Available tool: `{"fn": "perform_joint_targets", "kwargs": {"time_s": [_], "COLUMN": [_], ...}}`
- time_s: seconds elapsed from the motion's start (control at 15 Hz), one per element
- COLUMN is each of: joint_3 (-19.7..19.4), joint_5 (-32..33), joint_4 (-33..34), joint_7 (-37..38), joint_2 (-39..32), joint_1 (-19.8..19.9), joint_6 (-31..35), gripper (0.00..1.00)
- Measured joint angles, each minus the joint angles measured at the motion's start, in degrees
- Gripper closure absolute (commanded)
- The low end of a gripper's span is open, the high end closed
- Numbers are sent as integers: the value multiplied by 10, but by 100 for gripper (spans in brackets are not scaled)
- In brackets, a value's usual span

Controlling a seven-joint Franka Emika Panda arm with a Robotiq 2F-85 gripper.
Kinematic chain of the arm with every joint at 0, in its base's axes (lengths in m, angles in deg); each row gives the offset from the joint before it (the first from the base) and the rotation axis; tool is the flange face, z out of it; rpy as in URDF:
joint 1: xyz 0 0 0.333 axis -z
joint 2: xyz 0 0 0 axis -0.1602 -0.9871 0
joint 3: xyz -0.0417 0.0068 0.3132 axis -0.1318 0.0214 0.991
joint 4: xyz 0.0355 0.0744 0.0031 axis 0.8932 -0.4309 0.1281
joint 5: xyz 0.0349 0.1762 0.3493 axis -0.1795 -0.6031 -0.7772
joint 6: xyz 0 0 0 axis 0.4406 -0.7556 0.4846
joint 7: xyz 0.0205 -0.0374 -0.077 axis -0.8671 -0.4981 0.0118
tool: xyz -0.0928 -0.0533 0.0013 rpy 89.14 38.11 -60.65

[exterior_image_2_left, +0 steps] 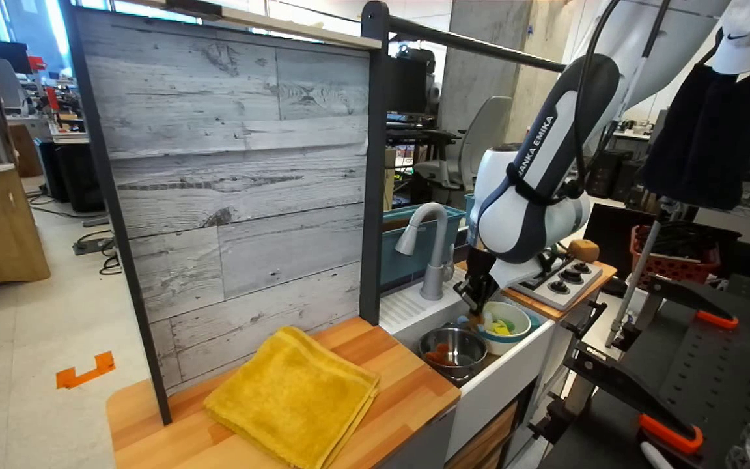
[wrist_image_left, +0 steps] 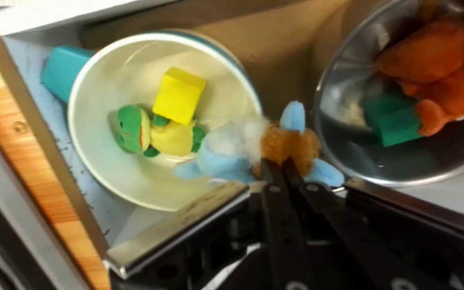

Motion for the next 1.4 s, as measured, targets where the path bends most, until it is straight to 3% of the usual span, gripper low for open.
{"fn": "perform_joint_targets", "kwargs": {"time_s": [0.4,0.6,0.67,0.73,1.07,1.33,1.4], "joint_3": [-51,-46,-38,-28,10,8,7], "joint_5": [0,0,-1,-2,-19,-32,-38], "joint_4": [-15,-12,-12,-12,-6,-3,-3], "joint_7": [20,22,22,22,22,29,31], "joint_2": [58,62,62,61,61,80,89], "joint_1": [18,37,45,52,80,95,103], "joint_6": [-78,-99,-99,-100,-108,-106,-103], "gripper": [96,96,60,60,29,2,1]}}
